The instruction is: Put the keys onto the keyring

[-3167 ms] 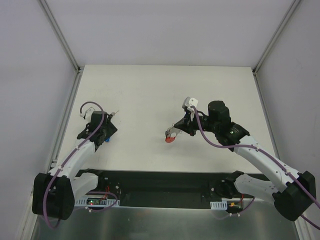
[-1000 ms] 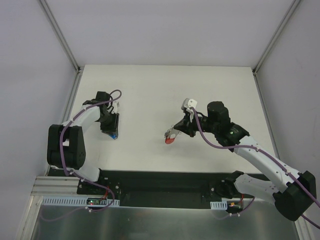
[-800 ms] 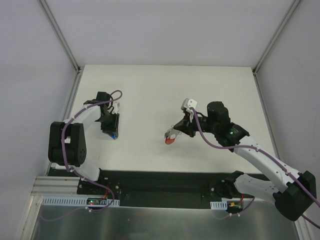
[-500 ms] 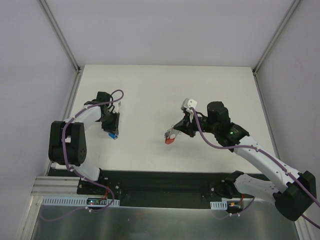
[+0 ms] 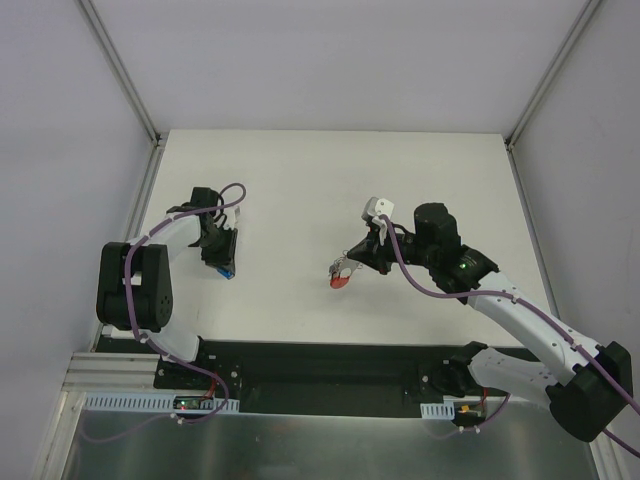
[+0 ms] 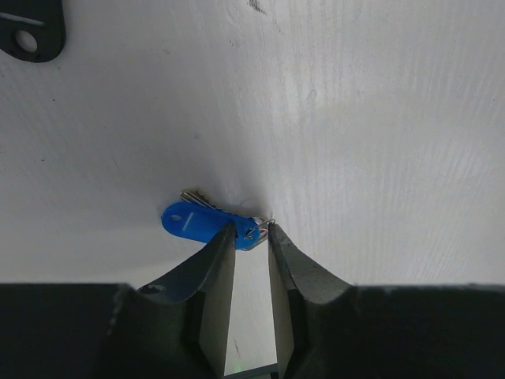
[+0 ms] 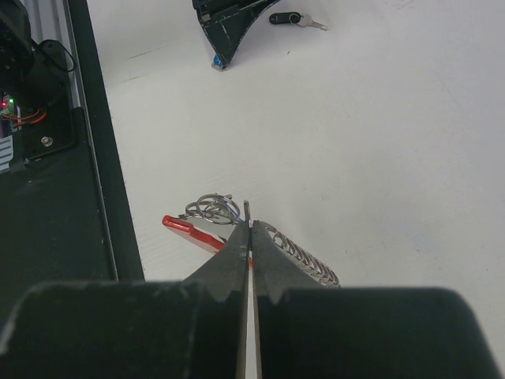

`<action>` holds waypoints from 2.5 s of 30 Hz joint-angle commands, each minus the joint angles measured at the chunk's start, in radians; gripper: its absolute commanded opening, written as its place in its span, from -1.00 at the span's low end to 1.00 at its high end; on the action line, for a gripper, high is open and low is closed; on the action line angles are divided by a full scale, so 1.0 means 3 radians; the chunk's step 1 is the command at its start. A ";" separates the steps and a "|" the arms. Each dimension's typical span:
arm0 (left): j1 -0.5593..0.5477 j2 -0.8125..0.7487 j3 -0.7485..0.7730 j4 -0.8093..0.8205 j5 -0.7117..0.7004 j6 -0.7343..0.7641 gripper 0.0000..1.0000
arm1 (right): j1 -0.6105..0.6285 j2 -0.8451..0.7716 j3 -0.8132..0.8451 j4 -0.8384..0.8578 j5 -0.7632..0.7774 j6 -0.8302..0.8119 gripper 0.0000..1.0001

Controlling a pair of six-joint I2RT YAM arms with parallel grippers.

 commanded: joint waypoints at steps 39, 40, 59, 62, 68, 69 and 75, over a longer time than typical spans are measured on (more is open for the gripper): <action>-0.0180 -0.0609 0.0039 0.0042 0.0880 0.0325 -1.00 | 0.0012 0.0040 0.0150 0.0017 -0.0076 -0.0071 -0.97; -0.0277 -0.0720 0.0049 0.0058 0.0901 0.0376 -1.00 | 0.0022 0.0051 0.0156 0.0017 -0.0066 -0.0071 -0.97; -0.1162 -0.1672 0.0376 0.0738 0.1872 0.1608 -1.00 | 0.0344 0.0271 0.0580 -0.0402 0.0466 -0.0240 -0.97; -0.1218 -0.1836 0.0290 0.0768 0.1995 0.1746 -1.00 | 0.0411 0.0301 0.0677 -0.0463 0.0461 -0.0347 -0.97; -0.1321 -0.2219 0.0049 0.0901 0.2281 0.1875 -1.00 | 0.0498 0.0414 0.0851 -0.0540 0.0471 -0.0419 -0.97; -0.1331 -0.2275 0.0014 0.0977 0.2342 0.1870 -1.00 | 0.0533 0.0424 0.0887 -0.0540 0.0476 -0.0434 -0.97; -0.1453 -0.2404 -0.0207 0.1177 0.2368 0.1823 -1.00 | 0.0702 0.0526 0.1025 -0.0530 0.0593 -0.0485 -0.97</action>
